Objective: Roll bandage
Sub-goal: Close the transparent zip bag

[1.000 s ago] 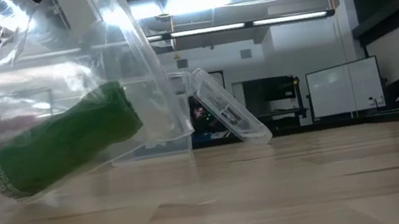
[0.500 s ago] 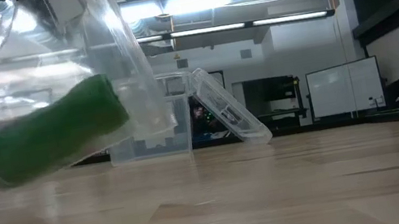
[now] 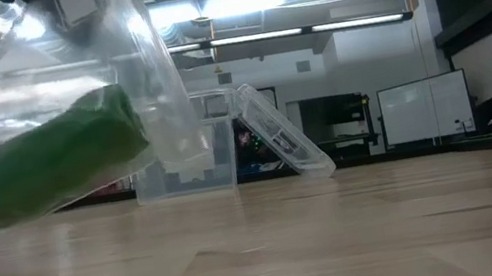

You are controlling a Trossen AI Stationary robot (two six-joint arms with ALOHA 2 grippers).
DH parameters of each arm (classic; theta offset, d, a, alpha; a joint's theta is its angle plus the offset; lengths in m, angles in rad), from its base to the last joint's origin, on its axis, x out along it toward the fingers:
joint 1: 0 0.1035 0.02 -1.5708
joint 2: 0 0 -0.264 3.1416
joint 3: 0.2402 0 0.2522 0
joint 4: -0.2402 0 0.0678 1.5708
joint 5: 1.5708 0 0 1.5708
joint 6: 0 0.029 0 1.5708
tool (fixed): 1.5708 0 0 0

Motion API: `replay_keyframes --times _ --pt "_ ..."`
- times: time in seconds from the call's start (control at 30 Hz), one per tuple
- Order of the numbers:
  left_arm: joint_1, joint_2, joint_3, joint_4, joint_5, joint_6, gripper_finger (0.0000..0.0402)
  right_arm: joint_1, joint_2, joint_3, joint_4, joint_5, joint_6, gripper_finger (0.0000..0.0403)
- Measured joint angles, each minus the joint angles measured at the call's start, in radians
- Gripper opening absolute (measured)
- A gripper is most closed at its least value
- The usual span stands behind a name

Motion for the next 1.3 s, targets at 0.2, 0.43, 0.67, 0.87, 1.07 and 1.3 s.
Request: replay_keyframes --times 0.2,0.43,0.67,0.87,1.07,1.3 --pt "-0.001 0.001 -0.001 0.017 -0.033 -0.011 0.0002 -0.002 -0.001 0.0 -0.002 -0.023 0.005 0.0019" --pt "-0.002 0.001 -0.003 0.074 -0.034 -0.001 0.0 -0.001 -0.006 0.001 -0.001 -0.042 0.01 0.0019" --pt "-0.004 0.0 -0.003 0.09 -0.042 -0.018 0.0 -0.001 -0.005 0.001 -0.003 -0.045 0.051 0.0019" --pt "-0.01 -0.001 -0.003 0.11 -0.053 -0.019 0.0 -0.001 -0.003 0.002 -0.007 -0.045 0.059 0.0019" --pt "-0.016 -0.012 0.004 0.135 -0.06 -0.017 0.0 -0.001 0.004 -0.002 -0.066 -0.045 0.085 0.0019" --pt "-0.017 -0.04 0.002 0.116 -0.055 -0.036 0.0002 -0.001 0.002 -0.001 -0.072 -0.046 0.076 0.0019"
